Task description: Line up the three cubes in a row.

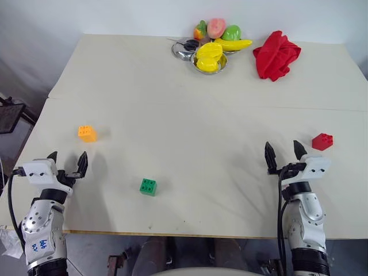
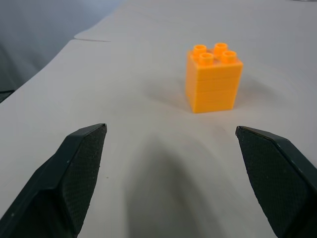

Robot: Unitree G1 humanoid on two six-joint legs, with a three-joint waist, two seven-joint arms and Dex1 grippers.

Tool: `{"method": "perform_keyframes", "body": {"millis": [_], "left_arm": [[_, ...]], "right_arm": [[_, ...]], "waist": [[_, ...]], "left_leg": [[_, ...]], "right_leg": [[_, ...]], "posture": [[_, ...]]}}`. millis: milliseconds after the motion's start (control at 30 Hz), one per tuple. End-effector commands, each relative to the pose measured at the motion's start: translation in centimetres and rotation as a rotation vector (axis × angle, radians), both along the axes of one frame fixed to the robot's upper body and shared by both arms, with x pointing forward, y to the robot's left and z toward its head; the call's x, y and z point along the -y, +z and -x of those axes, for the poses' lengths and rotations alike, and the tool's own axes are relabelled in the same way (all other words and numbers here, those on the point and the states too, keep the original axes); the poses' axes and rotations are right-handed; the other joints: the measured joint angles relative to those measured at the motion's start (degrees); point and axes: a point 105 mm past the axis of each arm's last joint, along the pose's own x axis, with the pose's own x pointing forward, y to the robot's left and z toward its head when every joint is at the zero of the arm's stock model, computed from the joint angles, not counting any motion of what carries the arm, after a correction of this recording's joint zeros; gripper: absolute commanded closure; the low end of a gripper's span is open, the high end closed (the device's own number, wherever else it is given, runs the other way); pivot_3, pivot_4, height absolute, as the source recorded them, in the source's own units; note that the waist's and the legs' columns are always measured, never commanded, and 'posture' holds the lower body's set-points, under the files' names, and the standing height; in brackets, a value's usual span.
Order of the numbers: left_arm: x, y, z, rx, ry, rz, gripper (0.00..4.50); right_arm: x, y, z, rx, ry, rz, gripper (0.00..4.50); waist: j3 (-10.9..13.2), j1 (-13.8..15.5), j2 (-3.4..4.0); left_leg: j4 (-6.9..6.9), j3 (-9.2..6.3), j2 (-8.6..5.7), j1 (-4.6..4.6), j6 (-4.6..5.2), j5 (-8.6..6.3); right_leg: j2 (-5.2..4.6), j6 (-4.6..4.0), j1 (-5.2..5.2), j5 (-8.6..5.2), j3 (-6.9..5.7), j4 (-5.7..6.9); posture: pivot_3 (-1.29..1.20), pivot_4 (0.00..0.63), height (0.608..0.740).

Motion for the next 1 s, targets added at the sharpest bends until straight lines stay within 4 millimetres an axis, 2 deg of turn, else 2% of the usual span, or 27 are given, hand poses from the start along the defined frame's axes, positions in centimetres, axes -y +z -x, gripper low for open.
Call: {"method": "perform_keyframes", "body": {"millis": [33,67,200,267,400,567,633,700,800,867,933,1000], "left_arm": [[0.5,1.0,0.4,0.031,-0.049,-0.025,0.06],[0.8,1.3,0.5,0.046,-0.069,-0.021,0.06],[5.2,3.9,1.5,0.052,-0.427,-0.099,0.06],[7.3,5.2,1.5,0.043,-0.594,-0.140,0.06],[10.3,6.5,0.7,0.026,-0.823,-0.191,0.06],[14.3,6.8,0.5,-0.005,-1.101,-0.193,0.06],[15.7,6.8,0.5,-0.015,-1.185,-0.172,0.06],[16.9,6.7,0.6,-0.015,-1.243,-0.175,0.06],[18.4,6.8,0.7,-0.014,-1.313,-0.186,0.06],[19.2,7.2,0.3,0.004,-1.323,-0.179,0.06],[19.4,7.4,0.0,-0.004,-1.309,-0.144,0.06],[19.6,7.4,0.3,-0.006,-1.295,-0.127,0.06]], "right_arm": [[0.0,1.5,0.2,0.044,0.025,0.016,0.00],[-0.2,1.6,0.2,0.047,0.040,0.020,0.00],[-0.1,3.8,1.3,0.067,0.114,0.085,0.00],[0.6,4.9,2.2,0.066,0.145,0.107,0.00],[2.3,6.5,4.8,0.034,0.167,0.114,0.00],[6.6,7.1,9.6,-0.061,0.016,0.163,0.00],[9.3,7.0,12.0,-0.087,-0.116,0.150,0.00],[11.4,6.4,14.2,-0.130,-0.219,0.154,0.00],[13.1,5.1,16.5,-0.192,-0.309,0.114,0.00],[13.1,3.9,17.0,-0.260,-0.316,0.105,0.00],[11.9,4.0,15.5,-0.303,-0.259,0.128,0.00],[11.6,4.6,13.9,-0.334,-0.245,0.124,0.00]], "waist": [[0.0,0.0,0.00],[0.0,0.0,0.00],[0.0,0.1,0.00],[0.0,0.5,0.01],[-0.1,1.0,0.16],[-0.1,1.5,0.19],[-0.1,1.6,0.19],[-0.1,1.7,0.18],[-0.1,1.6,0.18],[-0.1,1.6,0.19],[-0.1,1.2,0.19],[-0.1,0.2,0.20]], "left_leg": [[0.00,0.00,0.00,0.00,0.00,0.00],[0.00,0.00,0.00,0.00,0.00,0.00],[0.00,-0.01,0.02,-0.01,0.00,-0.01],[0.00,-0.03,0.01,-0.03,0.00,-0.01],[0.01,-0.07,-0.02,-0.01,0.01,0.00],[-0.07,-0.02,-0.04,0.01,0.00,0.00],[-0.10,0.02,-0.04,0.01,0.00,0.00],[-0.10,0.08,-0.04,0.02,0.00,0.00],[-0.11,0.13,0.00,0.09,-0.01,-0.01],[-0.11,0.15,0.02,0.11,-0.02,-0.01],[-0.12,0.23,0.03,0.17,-0.02,-0.01],[-0.18,0.46,0.05,0.41,-0.01,-0.02]], "right_leg": [[0.00,0.00,0.00,0.00,0.00,0.00],[0.00,0.00,0.00,0.00,0.00,0.00],[-0.01,-0.02,-0.02,-0.01,0.00,0.00],[-0.02,-0.04,-0.02,-0.02,0.00,0.00],[-0.05,-0.05,0.05,-0.02,-0.03,-0.01],[0.03,-0.05,0.04,-0.02,-0.04,-0.06],[0.05,-0.04,0.04,-0.02,-0.03,-0.10],[0.06,-0.04,0.04,-0.02,0.01,-0.11],[0.10,-0.04,0.05,-0.02,0.09,-0.10],[0.12,-0.04,0.05,-0.02,0.12,-0.10],[0.12,-0.04,0.05,-0.02,0.24,-0.08],[0.11,-0.03,0.10,-0.02,0.54,-0.02]], "posture": [[0.00,0.150,0.740],[0.00,0.150,0.740],[0.00,0.150,0.740],[0.00,0.150,0.740],[0.00,0.150,0.740],[0.00,0.150,0.740],[0.00,0.150,0.740],[0.00,0.150,0.740],[0.00,0.150,0.740],[0.00,0.150,0.740],[0.00,0.150,0.740],[0.00,0.150,0.740]]}}
